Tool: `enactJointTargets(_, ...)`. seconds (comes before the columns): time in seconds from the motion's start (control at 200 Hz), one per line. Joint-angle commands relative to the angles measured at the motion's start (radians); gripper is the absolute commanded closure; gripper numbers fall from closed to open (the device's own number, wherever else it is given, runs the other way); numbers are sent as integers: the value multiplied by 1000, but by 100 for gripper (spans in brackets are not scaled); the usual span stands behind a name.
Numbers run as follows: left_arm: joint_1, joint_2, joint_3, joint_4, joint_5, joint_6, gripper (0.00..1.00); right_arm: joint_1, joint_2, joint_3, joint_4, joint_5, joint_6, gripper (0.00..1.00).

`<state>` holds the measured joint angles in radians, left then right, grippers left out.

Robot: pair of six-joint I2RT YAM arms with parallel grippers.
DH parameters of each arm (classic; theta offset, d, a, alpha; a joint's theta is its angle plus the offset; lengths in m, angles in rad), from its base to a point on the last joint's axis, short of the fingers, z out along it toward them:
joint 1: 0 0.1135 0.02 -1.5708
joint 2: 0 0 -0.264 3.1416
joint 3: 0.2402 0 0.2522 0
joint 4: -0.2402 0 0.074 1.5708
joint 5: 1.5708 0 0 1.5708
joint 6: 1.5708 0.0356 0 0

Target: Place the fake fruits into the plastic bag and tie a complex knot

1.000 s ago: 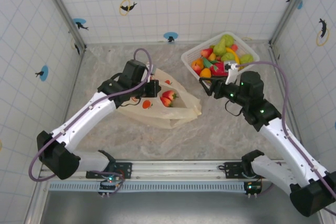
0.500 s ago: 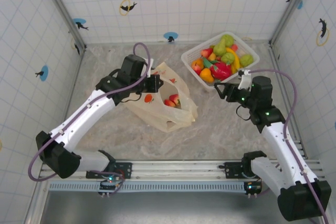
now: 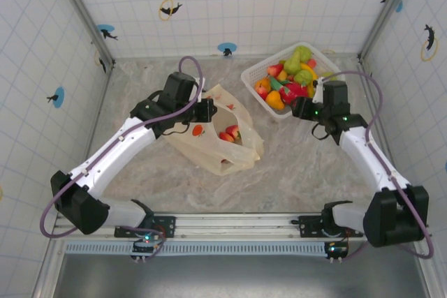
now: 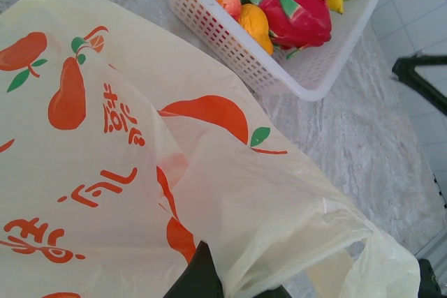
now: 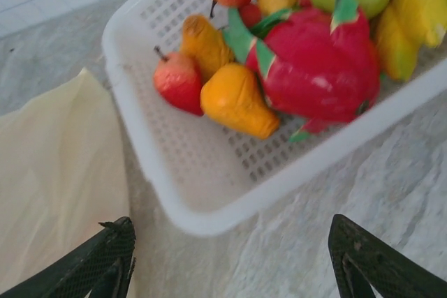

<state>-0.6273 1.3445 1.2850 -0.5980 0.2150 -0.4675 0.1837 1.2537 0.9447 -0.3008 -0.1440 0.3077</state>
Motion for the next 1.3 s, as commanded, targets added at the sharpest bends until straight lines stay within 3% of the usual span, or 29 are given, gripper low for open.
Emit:
enactJointTargets(0.0,6,2,16,-28,-21,32,100,27,123,147,-72,142,-135,18)
enactJointTargets(0.2,6,-8,-6,-23,-19,37,100,43,416,467,-297,228,-427,6)
enactJointTargets(0.23,6,-8,-6,-23,-18,38,100,42,457,512,-330,231,-458,0)
enactJointTargets(0.47,7,-16,-15,-23,-21,41,100,54,719,815,-580,261,-583,0)
enactJointTargets(0.996,6,-4,-6,-37,-28,44,100,42,925,967,-637,314,-642,0)
enactJointTargets(1.296,6,2,-1,-45,-35,47,100,17,1013,1039,-650,161,-711,0)
